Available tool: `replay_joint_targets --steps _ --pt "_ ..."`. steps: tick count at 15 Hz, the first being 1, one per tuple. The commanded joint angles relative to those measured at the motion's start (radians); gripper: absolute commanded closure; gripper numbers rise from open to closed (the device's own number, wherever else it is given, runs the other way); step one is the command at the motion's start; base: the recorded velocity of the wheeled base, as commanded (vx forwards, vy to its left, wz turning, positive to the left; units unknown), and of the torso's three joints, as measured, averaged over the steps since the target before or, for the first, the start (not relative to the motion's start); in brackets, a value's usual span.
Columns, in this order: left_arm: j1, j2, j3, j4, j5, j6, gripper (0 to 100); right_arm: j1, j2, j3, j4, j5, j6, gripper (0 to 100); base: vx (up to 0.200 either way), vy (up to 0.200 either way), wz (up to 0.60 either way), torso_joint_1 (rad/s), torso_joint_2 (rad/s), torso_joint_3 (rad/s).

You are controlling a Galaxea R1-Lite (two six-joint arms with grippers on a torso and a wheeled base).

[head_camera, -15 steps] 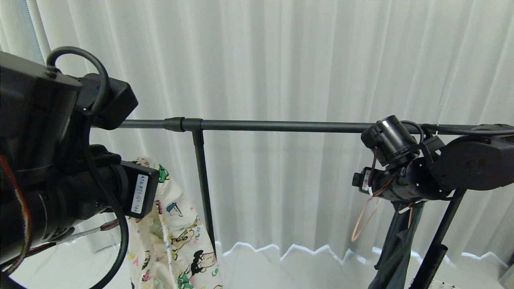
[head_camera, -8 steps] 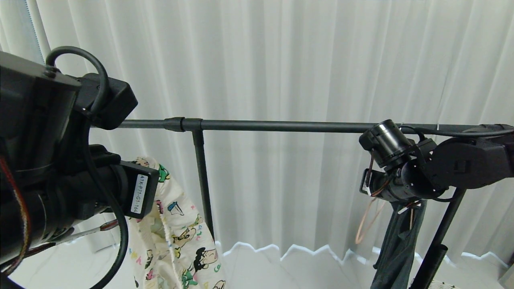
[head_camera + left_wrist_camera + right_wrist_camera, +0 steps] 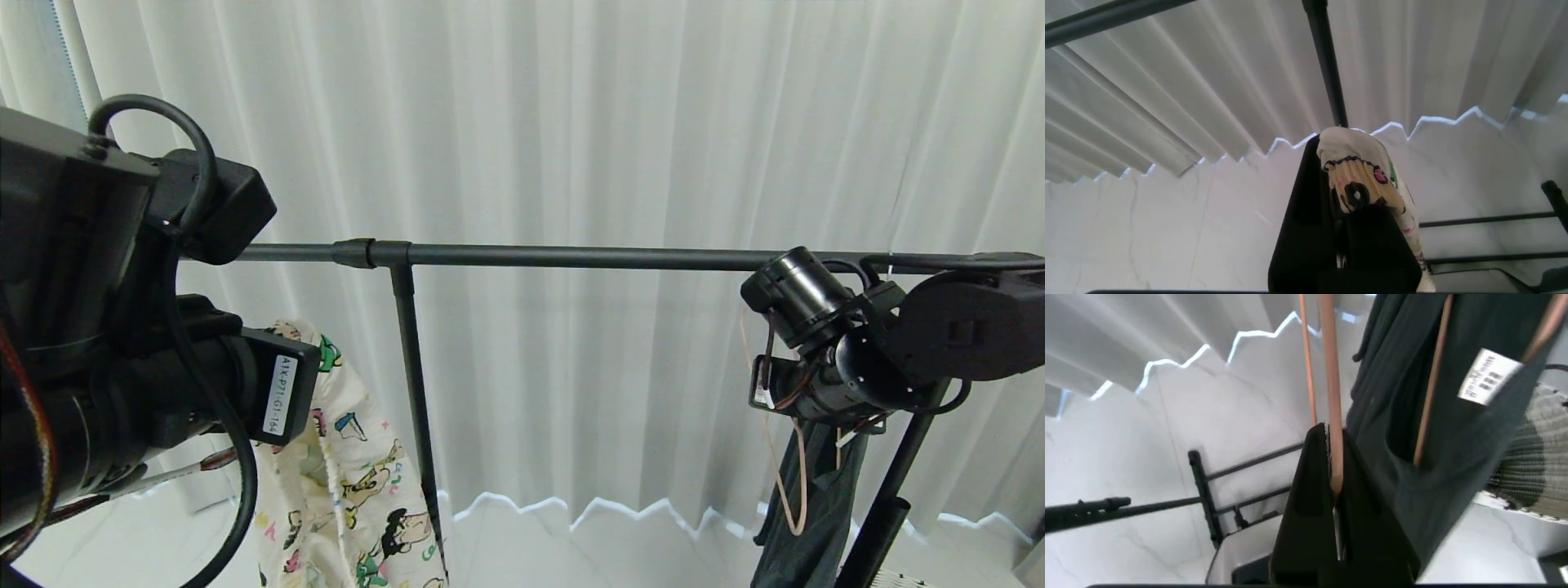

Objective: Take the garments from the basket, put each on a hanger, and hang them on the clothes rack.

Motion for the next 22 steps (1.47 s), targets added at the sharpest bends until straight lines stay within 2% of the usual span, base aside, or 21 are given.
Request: replay_joint_targets --steps 1,6,9,13,14,18,22 --pt "0.0 -0.006 0.001 0.0 0.0 0.0 100 0.0 -0.09 0.023 0.009 -0.001 -0.076 100 0.0 0.0 0.0 0.0 0.0 0.0" --pt "0.0 -0.016 0.001 0.0 0.0 0.0 100 -0.003 -0.189 0.069 -0.006 -0.004 -0.279 100 0.0 0.0 0.0 0.0 0.0 0.0" --pt "-0.001 -0.022 0.003 0.0 0.0 0.0 100 -0.01 -0.24 0.107 -0.106 -0.002 -0.395 100 0.0 0.0 0.0 0.0 0.0 0.0" --pt "-0.001 -0.022 0.003 0.0 0.0 0.0 100 -0.019 -0.333 0.236 -0.275 0.002 -0.566 100 0.0 0.0 0.0 0.0 0.0 0.0" --pt "-0.001 -0.022 0.003 0.0 0.0 0.0 100 -0.019 -0.346 0.254 -0.298 0.004 -0.581 100 0.0 0.0 0.0 0.0 0.0 0.0" --pt "-0.001 -0.024 0.01 -0.003 0.0 -0.002 100 -0.036 -0.419 0.404 -0.528 0.013 -0.702 100 0.0 0.0 0.0 0.0 0.0 0.0" --pt "-0.001 -0.025 0.056 -0.08 0.0 0.0 100 -0.036 -0.499 0.45 -0.578 0.038 -0.727 100 0.0 0.0 0.0 0.0 0.0 0.0"
